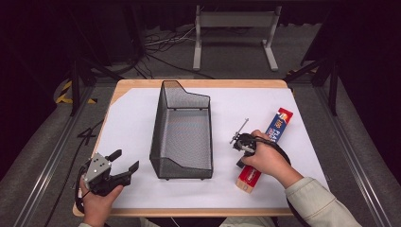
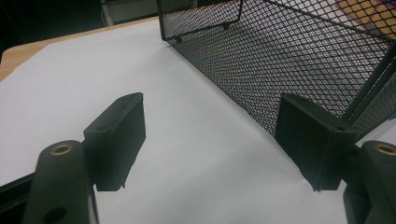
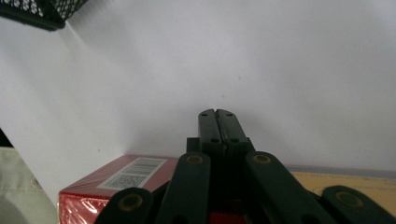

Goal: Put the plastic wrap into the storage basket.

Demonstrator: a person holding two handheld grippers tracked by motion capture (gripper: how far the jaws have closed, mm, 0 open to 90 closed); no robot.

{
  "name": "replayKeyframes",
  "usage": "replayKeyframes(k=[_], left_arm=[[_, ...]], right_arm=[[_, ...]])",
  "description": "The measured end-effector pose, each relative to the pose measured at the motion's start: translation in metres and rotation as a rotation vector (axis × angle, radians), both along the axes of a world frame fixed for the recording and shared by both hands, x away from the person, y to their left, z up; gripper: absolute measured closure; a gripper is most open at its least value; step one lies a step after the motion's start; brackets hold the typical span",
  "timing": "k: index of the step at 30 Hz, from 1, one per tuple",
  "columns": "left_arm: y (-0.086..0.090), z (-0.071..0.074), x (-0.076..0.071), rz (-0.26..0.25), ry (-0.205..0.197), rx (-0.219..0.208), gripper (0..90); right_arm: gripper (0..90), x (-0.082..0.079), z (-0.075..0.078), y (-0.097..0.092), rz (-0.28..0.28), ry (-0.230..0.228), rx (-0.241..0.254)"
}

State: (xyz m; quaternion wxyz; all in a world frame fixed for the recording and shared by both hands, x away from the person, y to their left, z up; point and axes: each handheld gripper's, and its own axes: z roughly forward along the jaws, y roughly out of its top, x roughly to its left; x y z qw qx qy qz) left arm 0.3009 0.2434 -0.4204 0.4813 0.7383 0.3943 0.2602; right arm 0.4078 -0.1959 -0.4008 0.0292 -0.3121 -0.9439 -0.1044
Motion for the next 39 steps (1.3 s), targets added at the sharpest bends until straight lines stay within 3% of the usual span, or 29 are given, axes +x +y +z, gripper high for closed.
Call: replayKeyframes(k=[4, 7, 9, 12, 14, 18, 23, 27, 31, 39], left_arm=[[-0.001, 0.0, 0.0, -0.002, -0.001, -0.001, 25.5], [-0.001, 0.0, 0.0, -0.001, 0.002, -0.003, 25.5], [-0.001, 0.0, 0.001, 0.0, 0.003, -0.004, 25.4], [0.0, 0.0, 0.001, -0.001, 0.003, -0.001, 25.5], [-0.001, 0.0, 0.001, 0.0, 0.003, -0.004, 25.5], [-0.001, 0.0, 0.001, 0.002, 0.003, -0.004, 25.5], [-0.001, 0.0, 0.0, 0.003, 0.002, -0.004, 25.5], [-0.001, 0.0, 0.0, 0.004, 0.002, 0.0, 25.5], [0.0, 0.0, 0.0, 0.005, 0.002, -0.002, 25.5], [-0.001, -0.001, 0.0, 0.006, 0.004, -0.002, 25.5]], right_arm=[[90.0, -0.001, 0.0, -0.002, 0.01, -0.034, 0.01], [90.0, 0.001, 0.005, -0.006, 0.003, -0.072, 0.093], [90.0, 0.002, 0.011, -0.012, -0.007, -0.121, 0.145], [90.0, 0.006, 0.02, -0.026, -0.06, -0.207, 0.223], [90.0, 0.008, 0.023, -0.031, -0.078, -0.232, 0.245], [90.0, 0.013, 0.036, -0.059, -0.183, -0.344, 0.369], [90.0, 0.016, 0.04, -0.086, -0.27, -0.438, 0.47], [90.0, 0.016, 0.04, -0.104, -0.304, -0.542, 0.513], [90.0, 0.018, 0.035, -0.121, -0.352, -0.604, 0.524], [89.5, 0.023, 0.027, -0.151, -0.445, -0.644, 0.515]])
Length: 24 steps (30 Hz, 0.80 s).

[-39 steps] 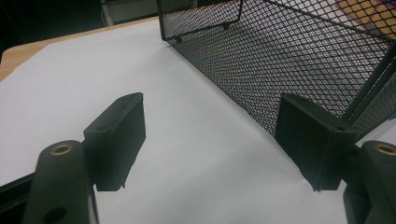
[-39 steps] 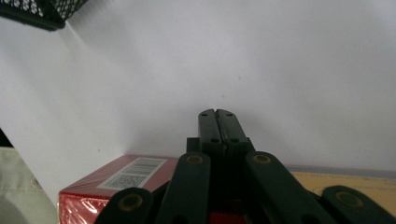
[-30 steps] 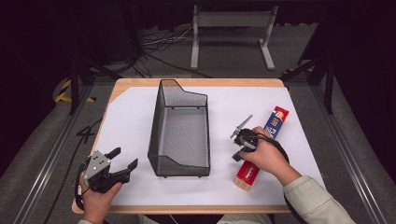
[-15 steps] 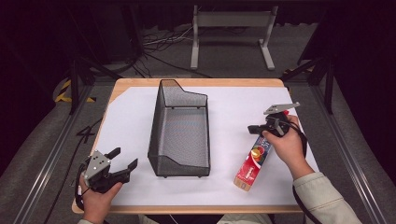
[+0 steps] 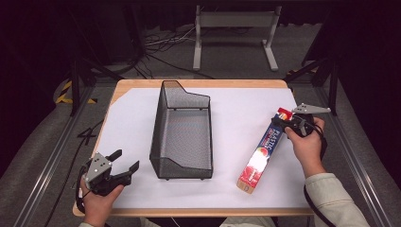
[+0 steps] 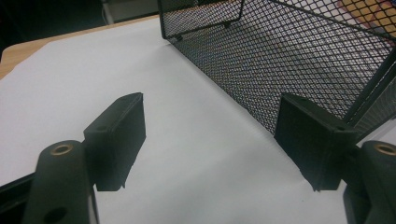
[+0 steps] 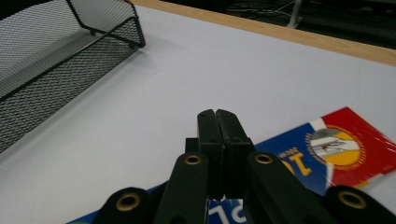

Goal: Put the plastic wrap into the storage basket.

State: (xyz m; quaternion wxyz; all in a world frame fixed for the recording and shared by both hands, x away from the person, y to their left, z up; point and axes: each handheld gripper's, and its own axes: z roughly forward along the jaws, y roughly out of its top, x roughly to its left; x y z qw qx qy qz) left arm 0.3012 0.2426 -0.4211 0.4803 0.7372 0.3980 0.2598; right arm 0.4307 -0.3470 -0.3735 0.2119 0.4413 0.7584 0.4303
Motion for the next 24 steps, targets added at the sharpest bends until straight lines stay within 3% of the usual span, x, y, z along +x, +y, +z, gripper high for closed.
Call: replayKeyframes(k=[6, 19, 24], left_arm=[[0.0, -0.001, 0.0, 0.001, 0.001, 0.001, 25.5], [-0.001, -0.001, 0.0, 0.0, 0.004, 0.005, 25.5], [-0.001, -0.001, 0.0, -0.001, 0.004, 0.008, 25.5]], right_arm=[[90.0, 0.003, -0.006, -0.027, -0.121, -0.003, -0.008], [90.0, 0.011, -0.02, -0.052, -0.22, 0.007, -0.079], [88.7, 0.017, -0.029, -0.056, -0.259, 0.045, -0.114]])
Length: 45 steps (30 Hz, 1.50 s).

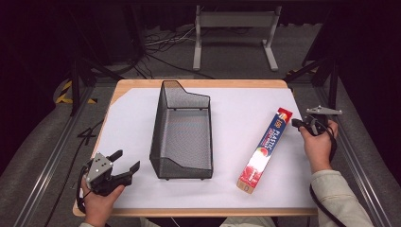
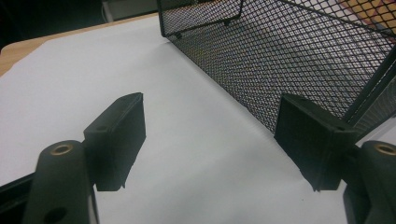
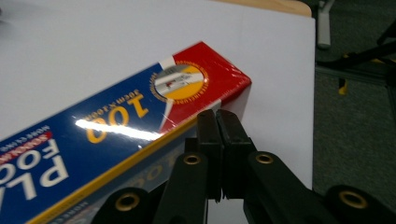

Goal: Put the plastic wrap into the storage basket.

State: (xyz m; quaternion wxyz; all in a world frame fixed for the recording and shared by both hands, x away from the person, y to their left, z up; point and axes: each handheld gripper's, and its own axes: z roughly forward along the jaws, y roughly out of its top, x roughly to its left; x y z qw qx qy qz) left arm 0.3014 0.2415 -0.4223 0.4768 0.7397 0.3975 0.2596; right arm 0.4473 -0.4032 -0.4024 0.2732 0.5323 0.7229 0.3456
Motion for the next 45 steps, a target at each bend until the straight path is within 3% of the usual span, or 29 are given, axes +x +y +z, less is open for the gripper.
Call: replayKeyframes(k=[5, 14, 19, 36, 45], left_arm=[[0.0, 0.0, 0.0, 0.0, 0.0, 0.0, 25.5], [0.0, 0.0, 0.0, 0.0, 0.0, -0.001, 25.5], [0.0, 0.0, 0.0, 0.0, 0.003, 0.004, 25.6], [0.002, 0.0, -0.001, 0.001, -0.002, -0.006, 25.6], [0.001, 0.0, 0.0, -0.001, 0.001, -0.005, 25.6]], right_arm=[[89.5, 0.004, -0.005, 0.001, -0.048, 0.042, -0.029], [90.0, 0.015, -0.011, 0.007, -0.036, 0.093, -0.052], [90.0, 0.019, -0.012, 0.007, -0.04, 0.105, -0.01], [90.0, 0.05, -0.012, 0.081, 0.165, 0.124, -0.06], [90.0, 0.055, -0.014, 0.114, 0.26, 0.12, -0.046]])
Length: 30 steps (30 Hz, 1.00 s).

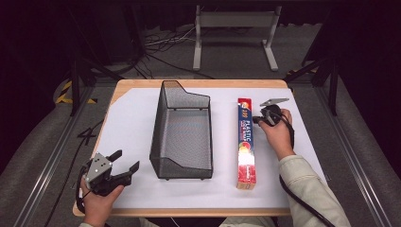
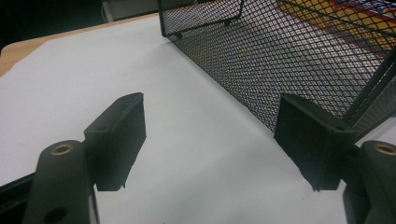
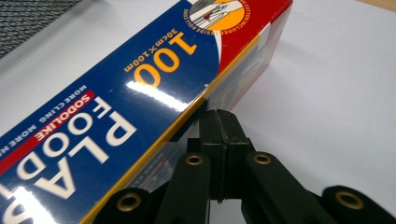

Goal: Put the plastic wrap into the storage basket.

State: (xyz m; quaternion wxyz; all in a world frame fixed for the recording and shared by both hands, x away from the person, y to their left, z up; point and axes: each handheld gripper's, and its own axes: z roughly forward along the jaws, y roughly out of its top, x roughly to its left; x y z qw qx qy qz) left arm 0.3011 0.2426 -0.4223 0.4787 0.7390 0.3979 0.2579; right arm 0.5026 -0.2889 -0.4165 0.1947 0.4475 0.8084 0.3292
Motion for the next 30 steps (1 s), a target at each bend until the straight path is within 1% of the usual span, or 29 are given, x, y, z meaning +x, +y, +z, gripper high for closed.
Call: replayKeyframes(k=[2, 5, 8, 9, 11, 13, 15, 16, 17, 18, 19, 20, 21, 22, 23, 25, 26, 27, 28, 30], left_arm=[[0.0, 0.0, 0.0, 0.001, -0.002, 0.003, 25.7], [0.0, 0.0, 0.0, 0.002, -0.001, 0.002, 25.7], [0.0, 0.0, 0.001, -0.002, 0.0, 0.0, 25.6], [0.0, 0.0, 0.001, -0.003, -0.001, 0.004, 25.7], [0.0, 0.0, 0.001, -0.003, -0.004, -0.002, 25.7], [0.0, 0.001, 0.001, -0.002, -0.004, -0.003, 25.7], [0.001, 0.0, 0.001, -0.002, -0.002, -0.005, 25.7], [0.001, 0.0, 0.001, -0.002, -0.004, -0.005, 25.7], [0.001, 0.0, 0.001, -0.002, -0.004, -0.005, 25.7], [0.001, 0.0, 0.001, -0.001, -0.002, -0.006, 25.7], [0.001, 0.0, 0.001, 0.0, -0.003, -0.005, 25.7], [0.001, 0.0, 0.001, 0.001, -0.002, -0.004, 25.7], [0.002, 0.0, 0.001, 0.002, -0.003, -0.002, 25.7], [0.001, 0.0, 0.001, 0.003, -0.002, -0.005, 25.7], [0.001, 0.0, 0.001, 0.003, -0.002, -0.005, 25.7], [0.0, 0.001, 0.001, 0.0, 0.003, -0.002, 25.7], [0.0, 0.0, 0.001, -0.001, 0.002, 0.005, 25.7], [0.0, 0.001, 0.001, -0.001, 0.002, 0.006, 25.7], [0.0, 0.001, 0.001, -0.001, 0.002, 0.006, 25.7], [0.0, 0.0, 0.001, 0.0, 0.003, 0.003, 25.7]], right_arm=[[90.0, 0.0, -0.001, 0.006, 0.018, 0.003, 0.001], [90.0, 0.001, -0.003, 0.009, 0.03, 0.006, 0.006], [90.0, 0.001, -0.004, 0.015, 0.063, 0.011, 0.013], [90.0, 0.001, -0.004, 0.017, 0.069, 0.013, 0.006], [90.0, 0.0, -0.003, 0.019, 0.055, 0.027, -0.017], [90.0, -0.002, 0.002, 0.021, 0.055, 0.015, -0.041], [90.0, -0.006, 0.011, 0.022, 0.055, 0.004, -0.043], [90.0, -0.009, 0.016, 0.023, 0.047, -0.004, -0.055], [90.0, -0.009, 0.016, 0.023, 0.047, -0.004, -0.055], [90.0, -0.014, 0.021, 0.025, 0.05, -0.02, -0.054], [90.0, -0.02, 0.028, 0.028, 0.084, -0.033, -0.033], [90.0, -0.024, 0.032, 0.03, 0.108, -0.039, -0.029], [90.0, -0.033, 0.038, 0.036, 0.149, -0.055, -0.025], [90.0, -0.046, 0.047, 0.045, 0.221, -0.07, -0.018], [90.0, -0.046, 0.047, 0.045, 0.221, -0.07, -0.018], [90.0, -0.057, 0.051, 0.052, 0.27, -0.067, -0.01], [90.0, -0.063, 0.053, 0.056, 0.284, -0.058, -0.008], [90.0, -0.069, 0.054, 0.058, 0.301, -0.026, -0.001], [90.0, -0.074, 0.054, 0.06, 0.315, -0.01, 0.016], [90.0, -0.084, 0.055, 0.064, 0.354, 0.008, 0.018]])
